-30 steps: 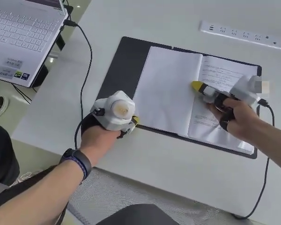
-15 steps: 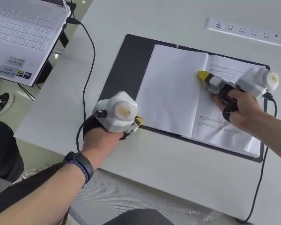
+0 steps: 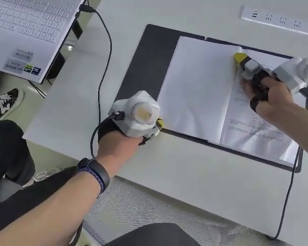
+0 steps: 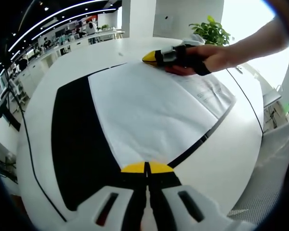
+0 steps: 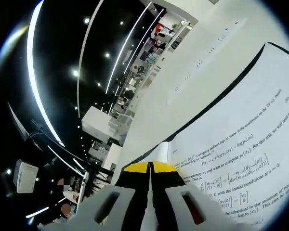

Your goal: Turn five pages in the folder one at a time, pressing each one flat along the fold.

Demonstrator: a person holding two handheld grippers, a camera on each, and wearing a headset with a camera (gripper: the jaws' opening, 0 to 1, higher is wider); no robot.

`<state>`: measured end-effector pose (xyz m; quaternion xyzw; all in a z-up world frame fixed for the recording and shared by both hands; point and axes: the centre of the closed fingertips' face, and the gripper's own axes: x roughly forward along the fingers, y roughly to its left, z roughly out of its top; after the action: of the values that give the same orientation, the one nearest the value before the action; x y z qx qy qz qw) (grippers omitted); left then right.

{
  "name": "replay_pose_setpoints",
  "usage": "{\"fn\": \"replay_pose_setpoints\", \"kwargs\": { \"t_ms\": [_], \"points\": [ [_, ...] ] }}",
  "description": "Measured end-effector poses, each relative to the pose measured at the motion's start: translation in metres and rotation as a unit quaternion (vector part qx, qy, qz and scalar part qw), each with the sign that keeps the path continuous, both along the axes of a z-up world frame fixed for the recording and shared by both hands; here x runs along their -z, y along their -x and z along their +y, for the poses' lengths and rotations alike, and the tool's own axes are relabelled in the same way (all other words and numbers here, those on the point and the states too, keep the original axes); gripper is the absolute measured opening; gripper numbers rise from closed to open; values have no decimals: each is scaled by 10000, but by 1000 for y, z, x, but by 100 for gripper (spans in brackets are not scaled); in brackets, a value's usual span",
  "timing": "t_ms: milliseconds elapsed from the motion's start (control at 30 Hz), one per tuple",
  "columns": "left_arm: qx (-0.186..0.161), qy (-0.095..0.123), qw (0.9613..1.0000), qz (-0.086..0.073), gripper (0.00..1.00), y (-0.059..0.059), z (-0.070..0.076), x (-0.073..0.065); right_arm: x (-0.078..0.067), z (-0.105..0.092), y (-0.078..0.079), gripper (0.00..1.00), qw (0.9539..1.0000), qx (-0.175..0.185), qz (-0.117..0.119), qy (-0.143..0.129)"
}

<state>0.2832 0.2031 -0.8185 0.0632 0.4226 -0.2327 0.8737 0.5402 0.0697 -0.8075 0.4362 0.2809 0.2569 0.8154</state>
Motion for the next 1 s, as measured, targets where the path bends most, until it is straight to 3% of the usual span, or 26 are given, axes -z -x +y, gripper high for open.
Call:
{"fn": "replay_pose_setpoints", "kwargs": {
  "t_ms": [400,600,833,1000],
  "points": [
    [60,-24,10000,-55,0,-1,-1,1,0,-1,-26,0,9988,479,37,13],
    [2,28,10000,-58,0,-2,-1,0,-2,0,-26,0,9991,421,12,36],
    [-49,42,10000,-56,0,-1,-2,-2,-3,3,-15,0,9997,121,-81,176],
    [-66,57,9999,-64,0,2,-3,-7,-5,6,6,0,9990,-258,-149,329]
  ]
}}
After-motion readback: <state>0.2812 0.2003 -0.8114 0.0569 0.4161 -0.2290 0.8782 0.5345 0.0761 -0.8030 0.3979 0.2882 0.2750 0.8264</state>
